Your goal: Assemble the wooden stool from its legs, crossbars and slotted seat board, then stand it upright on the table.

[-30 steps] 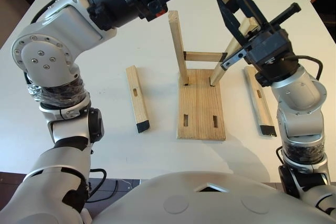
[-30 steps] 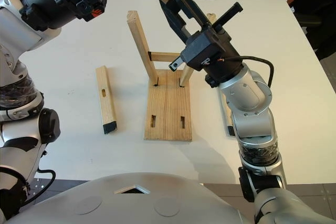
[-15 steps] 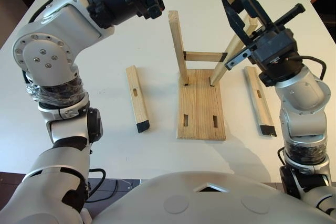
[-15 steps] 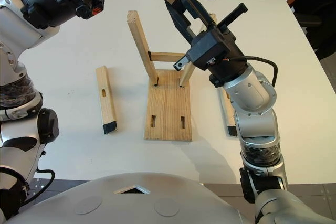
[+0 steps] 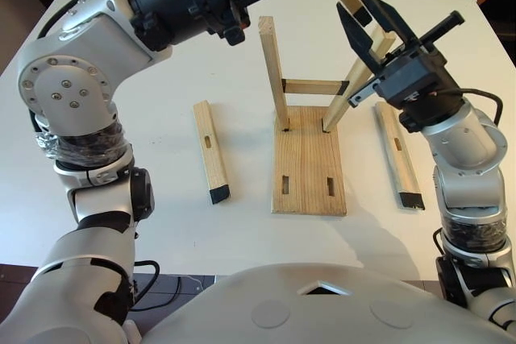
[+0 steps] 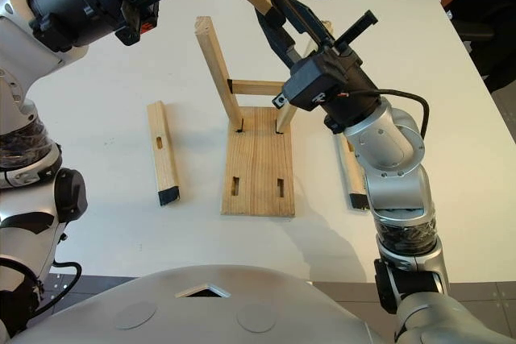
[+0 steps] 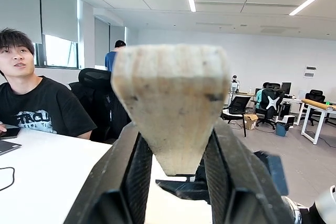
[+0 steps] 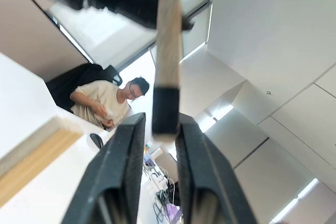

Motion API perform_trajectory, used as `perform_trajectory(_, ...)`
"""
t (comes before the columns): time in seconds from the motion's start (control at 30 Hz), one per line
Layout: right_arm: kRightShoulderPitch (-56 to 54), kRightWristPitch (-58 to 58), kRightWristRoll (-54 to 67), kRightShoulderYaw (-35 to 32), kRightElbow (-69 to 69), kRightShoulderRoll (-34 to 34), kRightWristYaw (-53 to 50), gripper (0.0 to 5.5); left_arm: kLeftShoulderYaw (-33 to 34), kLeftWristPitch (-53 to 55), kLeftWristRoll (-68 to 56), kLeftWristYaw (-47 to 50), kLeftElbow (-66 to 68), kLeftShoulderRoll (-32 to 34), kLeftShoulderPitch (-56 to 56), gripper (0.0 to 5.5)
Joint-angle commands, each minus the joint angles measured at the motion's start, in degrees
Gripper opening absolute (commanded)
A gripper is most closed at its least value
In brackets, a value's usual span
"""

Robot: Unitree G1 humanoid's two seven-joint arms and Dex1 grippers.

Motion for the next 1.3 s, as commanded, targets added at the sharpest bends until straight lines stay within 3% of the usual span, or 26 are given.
perform_trajectory(0.03, 0.26, -2.03, -3.11, -0.88, 1.36, -0.92, -1.10, 1.13, 1.11, -0.15, -0.48, 0.15, 0.05, 0.75, -1.52, 1.29)
perform_trajectory(0.17, 0.36, -4.01, -6.04, -3.09, 3.10, -1.36, -3.81, 1.13, 3.87, 0.23, -1.78, 0.52, 0.90, 3.16, -2.96, 1.29)
perform_trajectory(0.3, 1.09, -4.44, -6.40, -7.03, 2.79, -1.41, -6.20, 1.13, 8.21, 2.13, 0.27, -3.81, 3.70, 12.67, -1.91, 1.29)
perform_trajectory(0.5, 2.18, -1.15, -3.68, -17.92, -0.76, -2.21, -8.55, 1.13, 13.33, 0.54, 8.04, -29.52, 5.47, 31.42, 12.64, 1.29)
perform_trajectory(0.6, 1.67, 0.71, -2.45, -21.76, -1.85, -2.74, -8.90, 1.13, 13.32, -5.00, 14.85, -39.18, 6.59, 34.89, 22.08, 1.29)
perform_trajectory(0.73, 0.80, 1.61, -1.12, -23.09, 0.28, -2.83, -9.23, 1.13, 5.72, -19.03, 29.28, -44.15, 8.99, 32.95, 31.87, 1.29)
perform_trajectory(0.93, 0.79, -0.71, -2.66, -19.27, 3.76, -2.97, -8.67, 1.13, -4.93, -32.74, 41.72, -44.00, 14.49, 24.88, 36.42, 1.29)
perform_trajectory(1.3, 1.66, -3.04, -1.73, -18.44, 7.62, -3.96, -8.68, 1.13, -5.33, -43.93, 46.24, -45.45, 24.26, 21.51, 32.93, 1.29)
